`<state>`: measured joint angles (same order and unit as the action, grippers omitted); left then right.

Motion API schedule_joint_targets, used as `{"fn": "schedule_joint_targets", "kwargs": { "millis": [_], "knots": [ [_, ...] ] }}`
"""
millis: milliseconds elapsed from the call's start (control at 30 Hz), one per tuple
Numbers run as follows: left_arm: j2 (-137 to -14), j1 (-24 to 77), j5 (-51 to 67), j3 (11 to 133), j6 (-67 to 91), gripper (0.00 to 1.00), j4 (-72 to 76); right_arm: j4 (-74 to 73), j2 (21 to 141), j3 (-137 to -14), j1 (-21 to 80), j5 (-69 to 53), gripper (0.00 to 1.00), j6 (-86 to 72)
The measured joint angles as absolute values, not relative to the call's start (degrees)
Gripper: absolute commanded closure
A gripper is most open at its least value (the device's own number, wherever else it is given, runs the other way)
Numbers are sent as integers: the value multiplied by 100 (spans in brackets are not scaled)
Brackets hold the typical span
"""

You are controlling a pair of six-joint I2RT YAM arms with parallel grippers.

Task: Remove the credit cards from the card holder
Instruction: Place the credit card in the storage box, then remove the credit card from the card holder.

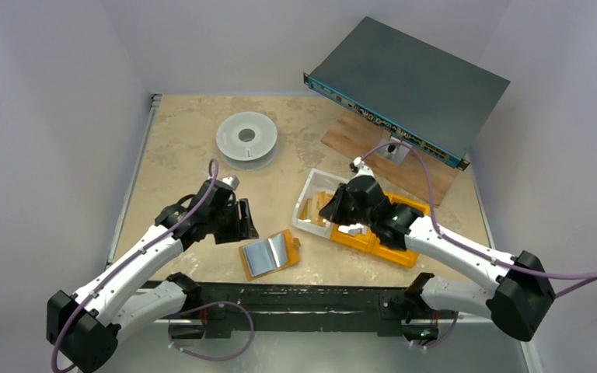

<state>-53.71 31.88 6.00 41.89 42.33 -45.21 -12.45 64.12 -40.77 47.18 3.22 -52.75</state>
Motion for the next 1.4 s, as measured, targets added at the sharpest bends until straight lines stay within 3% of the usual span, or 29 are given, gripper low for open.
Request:
{"fn": "schedule_joint_targets", "kwargs": {
  "millis": [233, 533, 700, 833, 1033, 1200, 1400],
  "knots": [
    [-5271, 3188, 635, 4189, 4235, 42, -4571, -1459, 6694, -4528, 3889, 346, 99, -4849],
    [-5159, 3188, 709, 4165, 4239, 42, -4574, -1253, 7673, -4724, 3675, 211, 93, -4598],
    [-5140, 3188, 740, 4091, 4241, 42, -4574, -1087, 7902, -4727, 3669, 196, 83, -4580],
    [-5142, 3188, 753, 4025, 4241, 42, -4571, -1068, 7966, -4753, 3669, 193, 68, -4528],
    [-5146, 3188, 777, 3992, 4244, 42, -4547, -1140, 7942, -4899, 3675, 204, 58, -4390],
    [-5157, 3188, 773, 3948, 4285, 42, -4543, -1339, 7782, -5024, 3959, 307, 62, -4283],
    [-5068, 3186, 491, 3839, 4591, 42, -4598, -1387, 7843, -5354, 5384, 447, 65, -4265]
  ]
}}
